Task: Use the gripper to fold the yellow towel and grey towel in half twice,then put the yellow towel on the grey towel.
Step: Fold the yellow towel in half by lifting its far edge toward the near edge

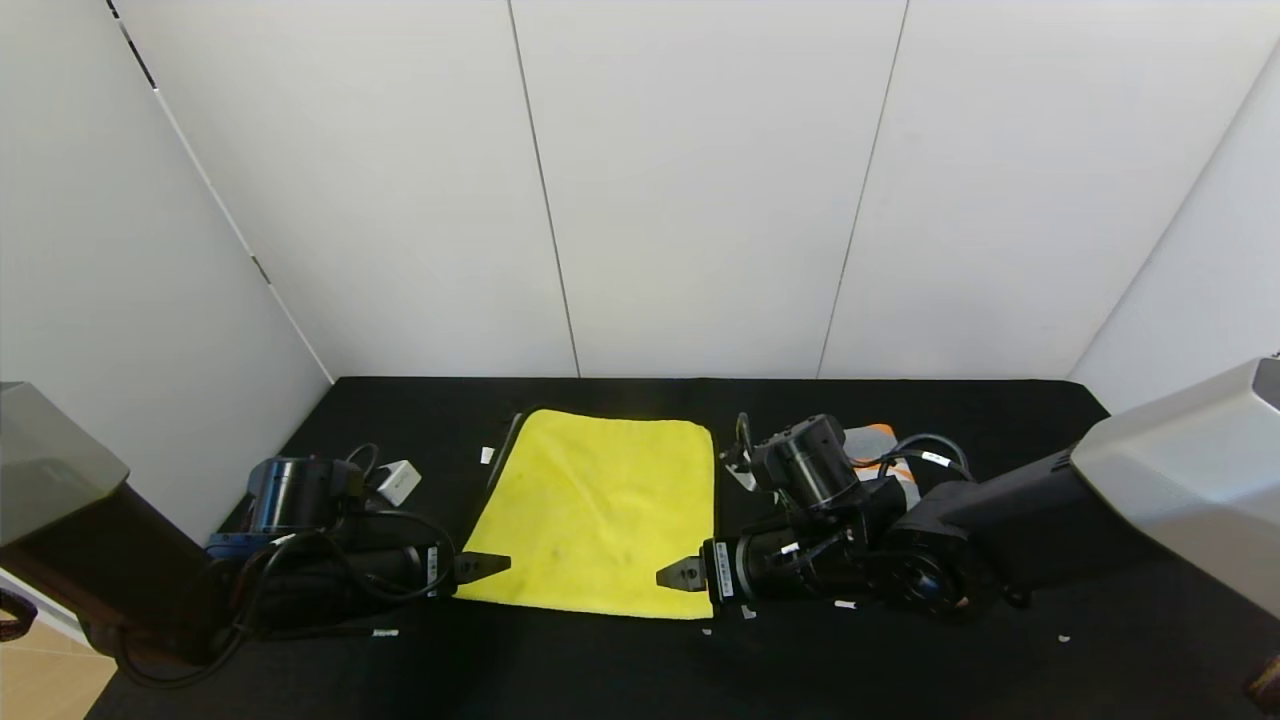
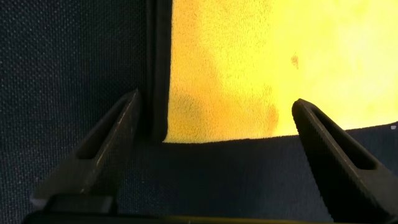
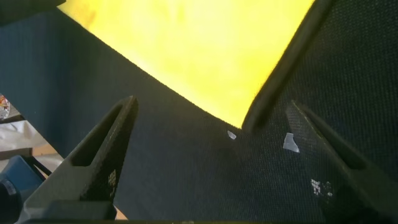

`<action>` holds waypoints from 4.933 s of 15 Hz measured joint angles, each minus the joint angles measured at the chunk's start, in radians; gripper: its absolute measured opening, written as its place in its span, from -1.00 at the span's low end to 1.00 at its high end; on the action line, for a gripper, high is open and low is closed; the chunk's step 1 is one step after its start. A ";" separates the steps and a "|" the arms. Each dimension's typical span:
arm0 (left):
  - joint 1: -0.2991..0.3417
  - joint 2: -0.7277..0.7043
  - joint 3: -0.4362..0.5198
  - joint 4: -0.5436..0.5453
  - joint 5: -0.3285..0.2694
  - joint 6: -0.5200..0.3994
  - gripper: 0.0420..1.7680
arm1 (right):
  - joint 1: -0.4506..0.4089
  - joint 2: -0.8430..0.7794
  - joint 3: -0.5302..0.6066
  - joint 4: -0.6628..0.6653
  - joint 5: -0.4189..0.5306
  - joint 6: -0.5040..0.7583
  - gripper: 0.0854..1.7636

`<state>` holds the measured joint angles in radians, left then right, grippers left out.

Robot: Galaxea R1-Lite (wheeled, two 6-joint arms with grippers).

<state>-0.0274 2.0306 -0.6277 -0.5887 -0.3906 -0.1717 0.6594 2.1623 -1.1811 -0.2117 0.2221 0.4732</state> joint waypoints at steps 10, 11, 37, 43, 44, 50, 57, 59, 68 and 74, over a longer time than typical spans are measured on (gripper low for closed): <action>0.000 -0.006 0.006 0.003 0.001 0.001 -0.12 | 0.003 0.000 -0.001 0.000 0.000 0.000 0.94; 0.000 -0.010 0.006 0.003 0.001 0.001 -0.36 | 0.004 0.000 -0.001 0.000 0.000 0.000 0.94; 0.000 -0.055 0.005 -0.001 0.000 -0.002 -0.89 | 0.050 0.066 -0.017 0.000 0.002 0.044 0.94; 0.000 -0.055 0.005 -0.001 -0.001 -0.001 -0.89 | 0.052 0.075 -0.023 -0.001 0.001 0.043 0.94; -0.002 -0.055 0.006 -0.001 -0.001 -0.002 -0.89 | 0.052 0.075 -0.023 -0.001 0.003 0.043 0.94; -0.004 -0.054 0.007 -0.001 -0.001 -0.001 -0.89 | 0.051 0.078 -0.022 -0.001 0.002 0.043 -0.01; -0.005 -0.050 0.007 -0.001 -0.001 -0.001 -0.89 | 0.051 0.077 -0.018 0.000 0.001 0.044 -0.96; -0.005 -0.050 0.007 -0.001 -0.002 -0.001 -0.89 | 0.050 0.075 -0.016 0.000 0.001 0.043 -0.96; -0.010 -0.046 0.012 -0.029 -0.002 -0.003 -0.89 | 0.037 0.065 -0.006 -0.002 0.000 0.038 -0.50; -0.011 -0.045 0.011 -0.030 -0.001 -0.003 -0.89 | 0.030 0.055 0.001 0.000 -0.001 0.042 0.26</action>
<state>-0.0385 1.9853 -0.6166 -0.6189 -0.3919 -0.1751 0.6898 2.2172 -1.1804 -0.2121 0.2211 0.5151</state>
